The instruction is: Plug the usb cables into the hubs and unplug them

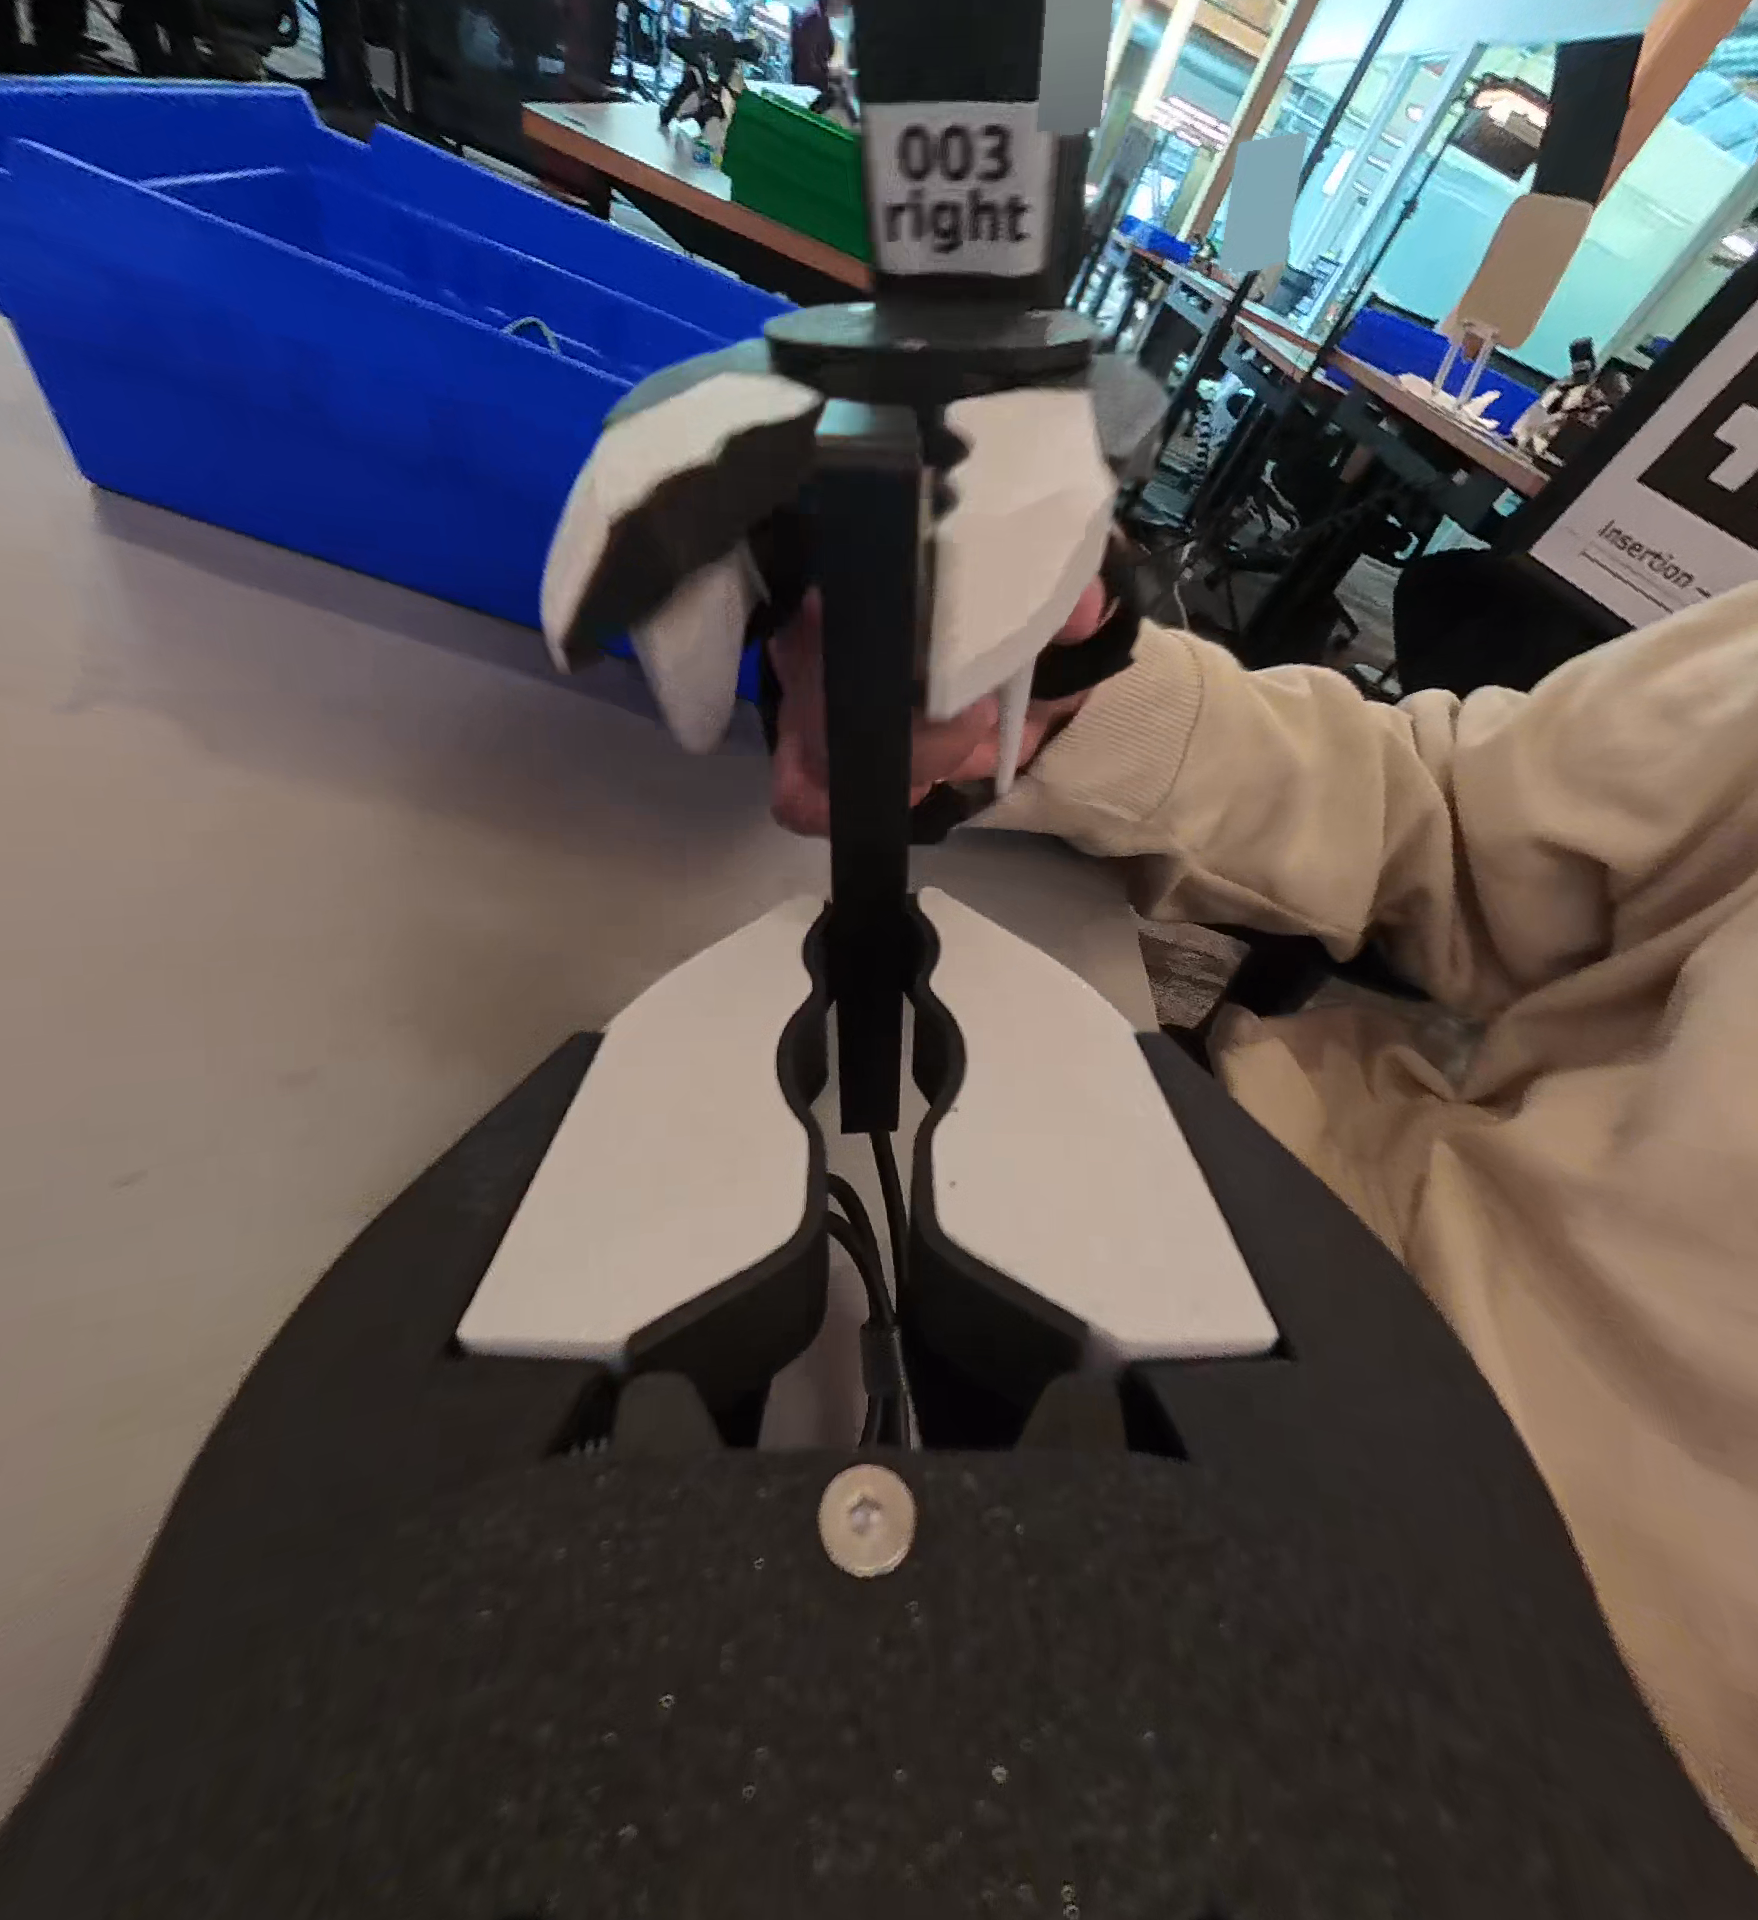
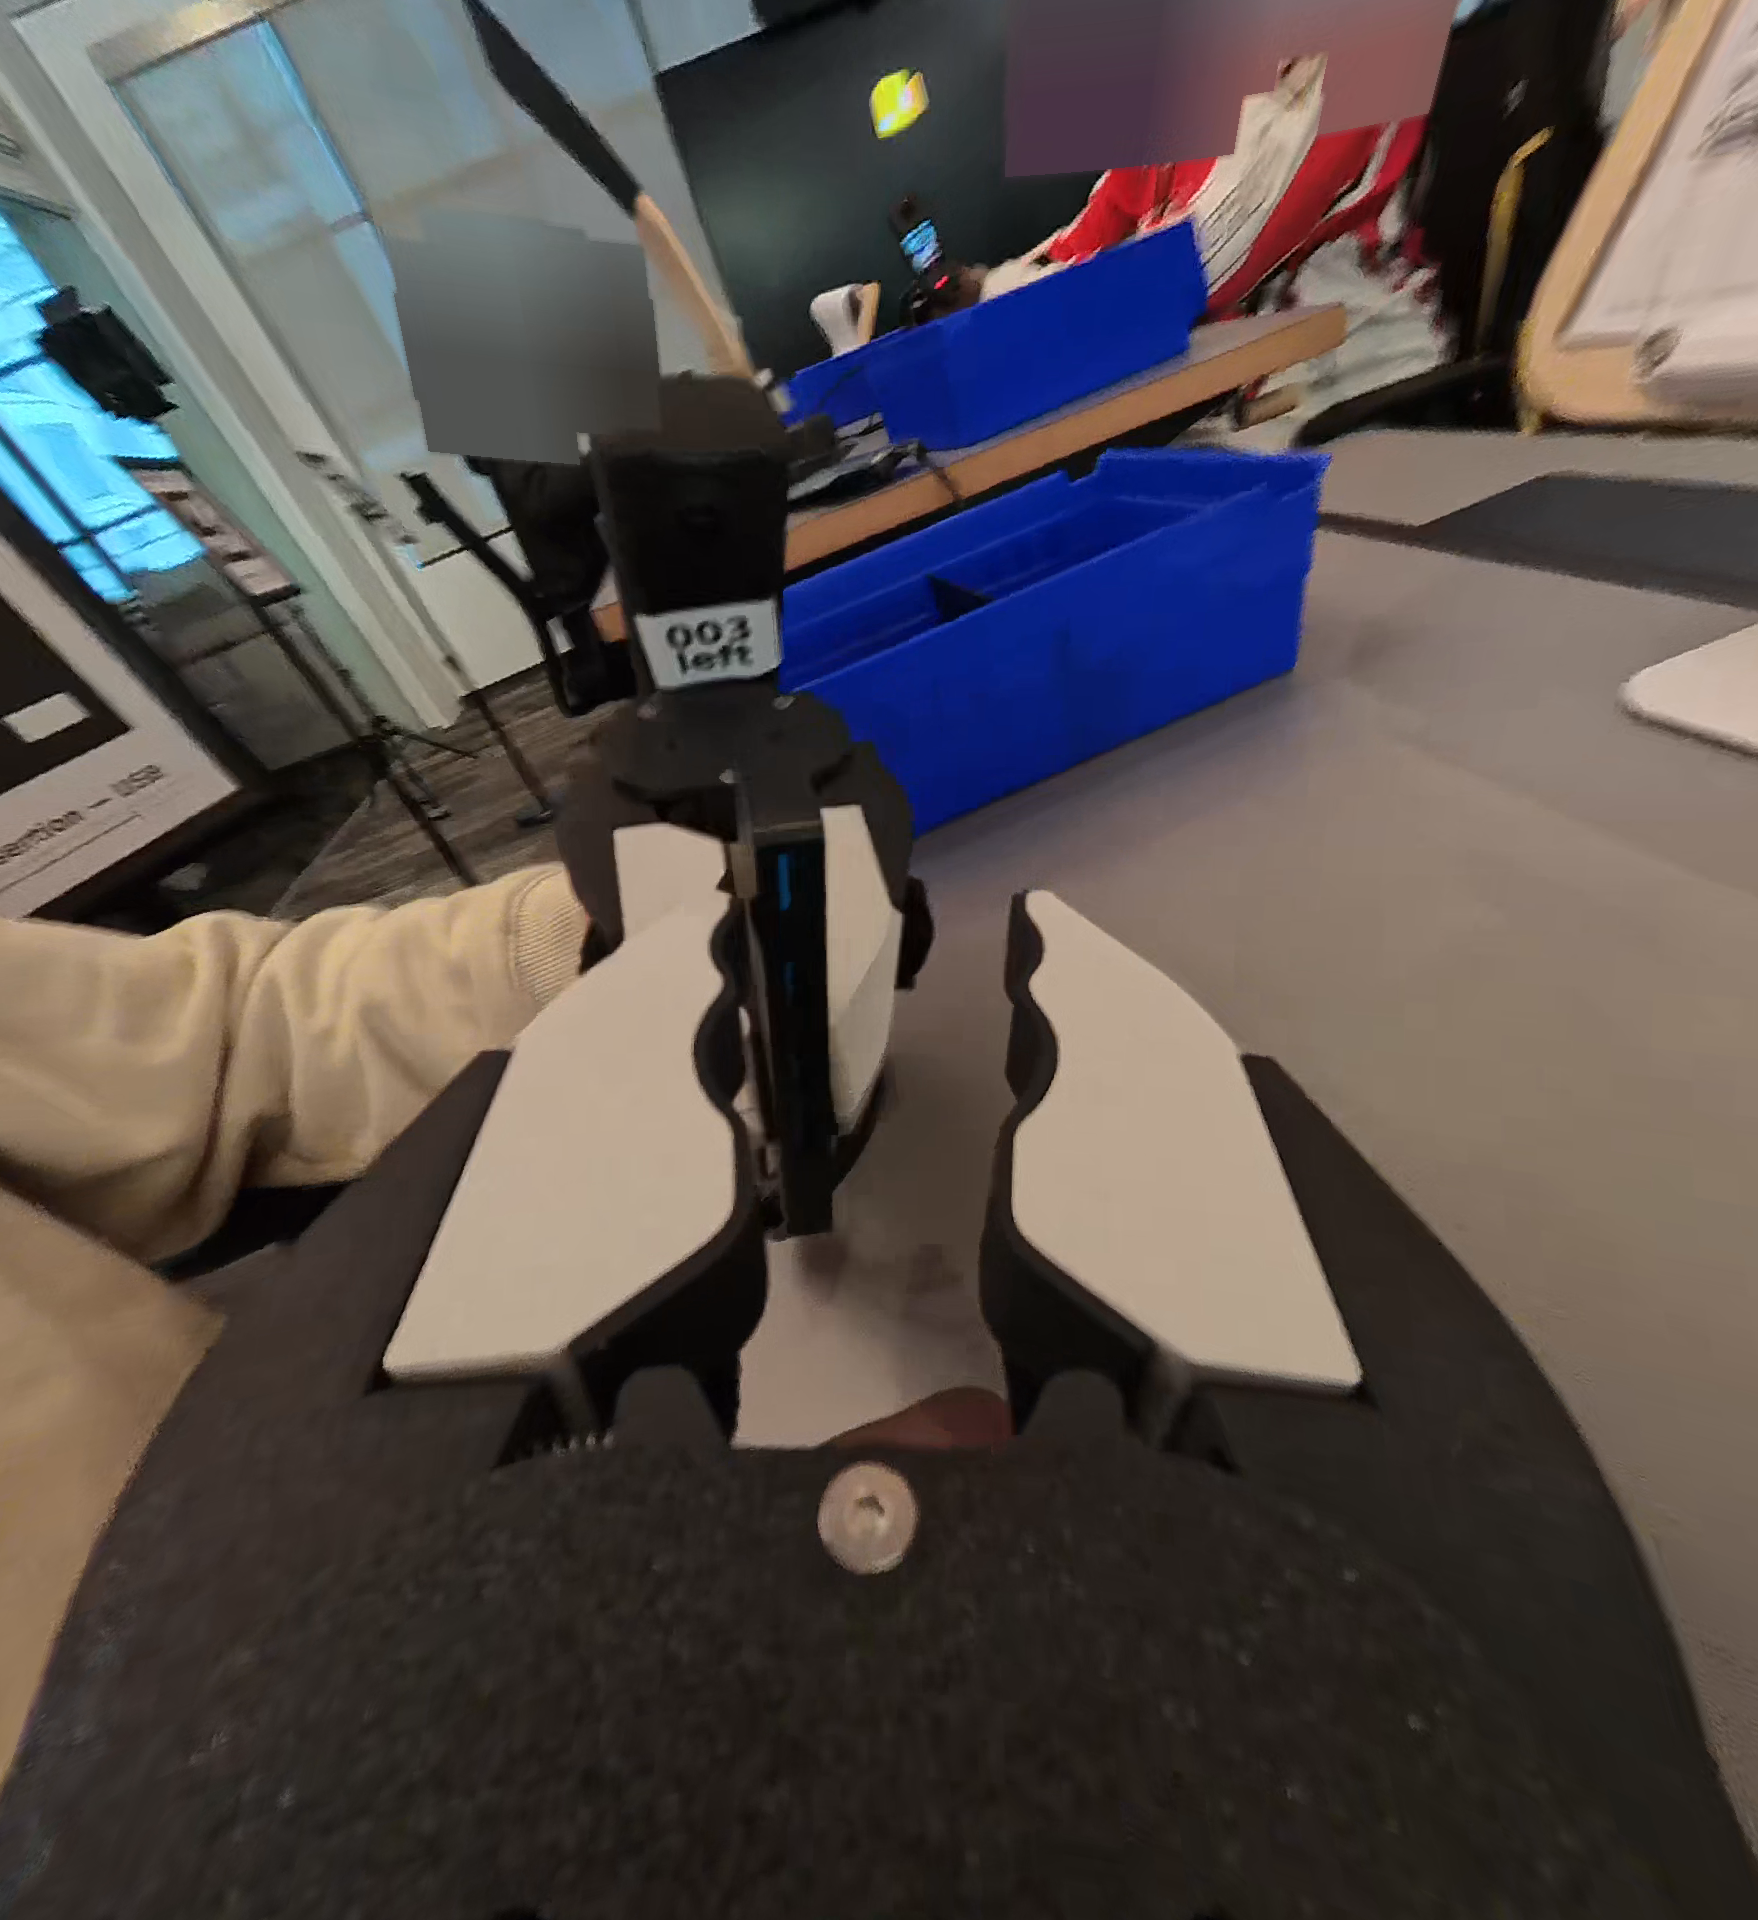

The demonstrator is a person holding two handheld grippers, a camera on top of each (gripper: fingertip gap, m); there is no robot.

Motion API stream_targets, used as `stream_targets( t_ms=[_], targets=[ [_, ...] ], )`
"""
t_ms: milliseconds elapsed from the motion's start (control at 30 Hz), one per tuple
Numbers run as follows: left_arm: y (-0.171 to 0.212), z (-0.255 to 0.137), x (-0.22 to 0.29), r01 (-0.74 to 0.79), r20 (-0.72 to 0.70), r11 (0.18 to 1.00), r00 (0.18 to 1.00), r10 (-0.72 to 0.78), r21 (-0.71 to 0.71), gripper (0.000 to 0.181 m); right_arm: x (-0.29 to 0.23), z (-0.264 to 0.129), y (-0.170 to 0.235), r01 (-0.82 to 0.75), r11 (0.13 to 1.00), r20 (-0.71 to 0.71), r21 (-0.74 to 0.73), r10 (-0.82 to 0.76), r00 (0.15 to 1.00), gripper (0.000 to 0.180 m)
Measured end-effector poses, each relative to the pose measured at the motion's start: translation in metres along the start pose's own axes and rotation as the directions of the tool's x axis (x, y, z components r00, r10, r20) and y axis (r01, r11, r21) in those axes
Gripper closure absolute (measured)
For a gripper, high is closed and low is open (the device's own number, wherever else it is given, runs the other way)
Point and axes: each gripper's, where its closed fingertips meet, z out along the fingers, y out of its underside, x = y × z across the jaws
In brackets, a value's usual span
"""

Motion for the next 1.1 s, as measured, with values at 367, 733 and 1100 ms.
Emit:
stream_targets(
  t_ms=[367, 733, 1100],
  targets=[
    [-0.015, -0.050, -0.035, -0.205, 0.495, 0.976, 0.857, 0.143, 0.074, 0.122, -0.003, -0.014, -0.003, 0.066, 0.997, -0.029, 0.029, -0.065, 0.997, 0.169],
    [0.005, -0.128, -0.088, -0.175, 0.884, 0.979, 0.468, -0.016, 0.110, 0.121, 0.008, -0.132, -0.136, 0.261, 0.956, -0.522, 0.137, -0.155, 0.839, 0.169],
    [0.004, -0.127, -0.088, -0.190, 0.897, 0.980, 0.442, 0.024, 0.067, 0.122, 0.043, -0.273, -0.293, 0.384, 0.923, -0.828, -0.030, -0.238, 0.507, 0.169]
  ],
)
